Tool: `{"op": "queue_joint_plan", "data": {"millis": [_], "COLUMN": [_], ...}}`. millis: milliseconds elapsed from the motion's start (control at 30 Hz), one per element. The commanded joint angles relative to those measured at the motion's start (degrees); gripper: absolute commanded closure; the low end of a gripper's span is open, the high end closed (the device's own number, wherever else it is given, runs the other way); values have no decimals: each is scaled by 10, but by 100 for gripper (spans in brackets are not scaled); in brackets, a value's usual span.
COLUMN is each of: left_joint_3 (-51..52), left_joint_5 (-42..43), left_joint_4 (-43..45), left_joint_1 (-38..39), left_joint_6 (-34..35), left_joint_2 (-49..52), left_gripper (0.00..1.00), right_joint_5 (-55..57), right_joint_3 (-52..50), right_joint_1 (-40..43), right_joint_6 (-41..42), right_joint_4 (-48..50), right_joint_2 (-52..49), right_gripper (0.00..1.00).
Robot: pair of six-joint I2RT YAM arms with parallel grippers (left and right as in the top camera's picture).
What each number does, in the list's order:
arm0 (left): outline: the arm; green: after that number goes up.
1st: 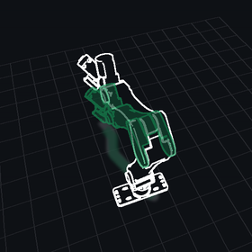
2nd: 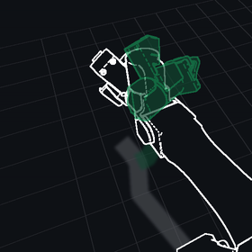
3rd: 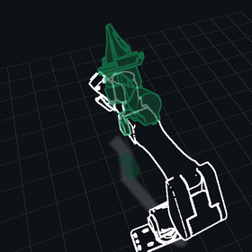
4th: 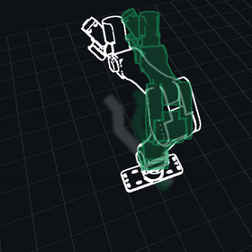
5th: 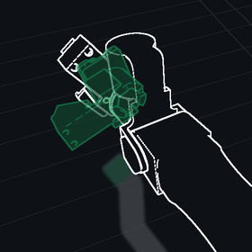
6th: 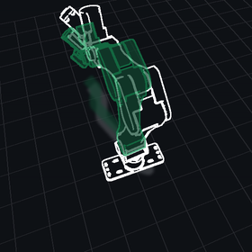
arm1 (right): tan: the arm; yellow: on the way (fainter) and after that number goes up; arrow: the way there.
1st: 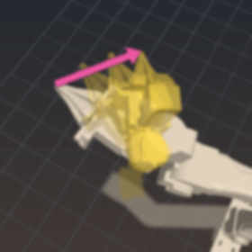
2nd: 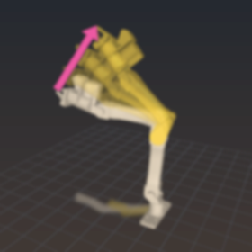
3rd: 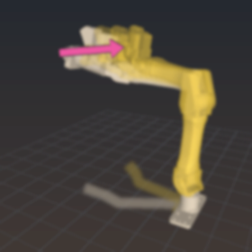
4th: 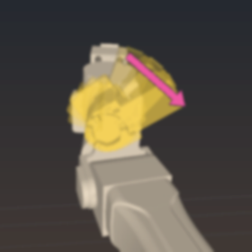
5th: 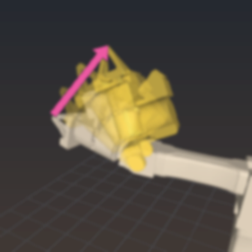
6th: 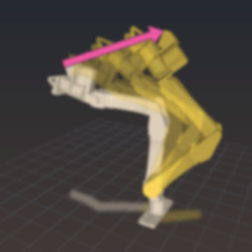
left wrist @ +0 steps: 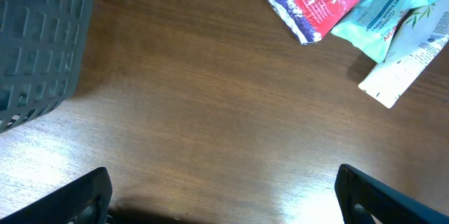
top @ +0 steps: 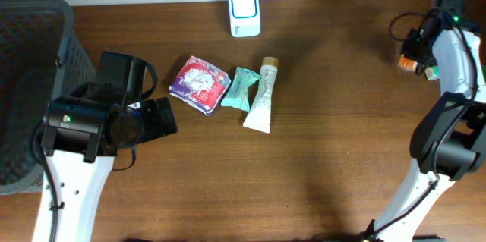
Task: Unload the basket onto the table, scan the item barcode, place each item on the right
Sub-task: 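Carry the orange Kleenex pack to the right and release it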
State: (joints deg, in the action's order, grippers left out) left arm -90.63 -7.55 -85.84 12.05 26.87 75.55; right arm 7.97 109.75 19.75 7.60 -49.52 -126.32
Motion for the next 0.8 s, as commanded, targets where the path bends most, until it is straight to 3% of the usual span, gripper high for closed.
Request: {"op": "queue_joint_plan", "data": {"millis": [0,100,233,400,767], "left_joint_3": [-2,-2,-2,-2,-2], "left_joint_5": [-4,-4,-4,-4,-4], "left_joint_4": [1,1,1,1,1], "left_joint_1": [2,2,2,2,2], "left_joint_6": [5,5,5,5,5], "left_joint_2": [-2,-2,-2,-2,-2], "left_gripper": [1,1,1,1,1], "right_joint_5": [-15,-16,-174,-179,-196], "right_joint_3": [-2,-2,-2,-29,-38], "right_joint_1": [7,5,0,-2,-3], "right_joint_6": [4,4,30,30,17], "right_joint_4": [-16,-33,-106,-190,-168], "right_joint_2": [-7,23,209,347,379], "right_gripper": [5,1,1,1,1]}}
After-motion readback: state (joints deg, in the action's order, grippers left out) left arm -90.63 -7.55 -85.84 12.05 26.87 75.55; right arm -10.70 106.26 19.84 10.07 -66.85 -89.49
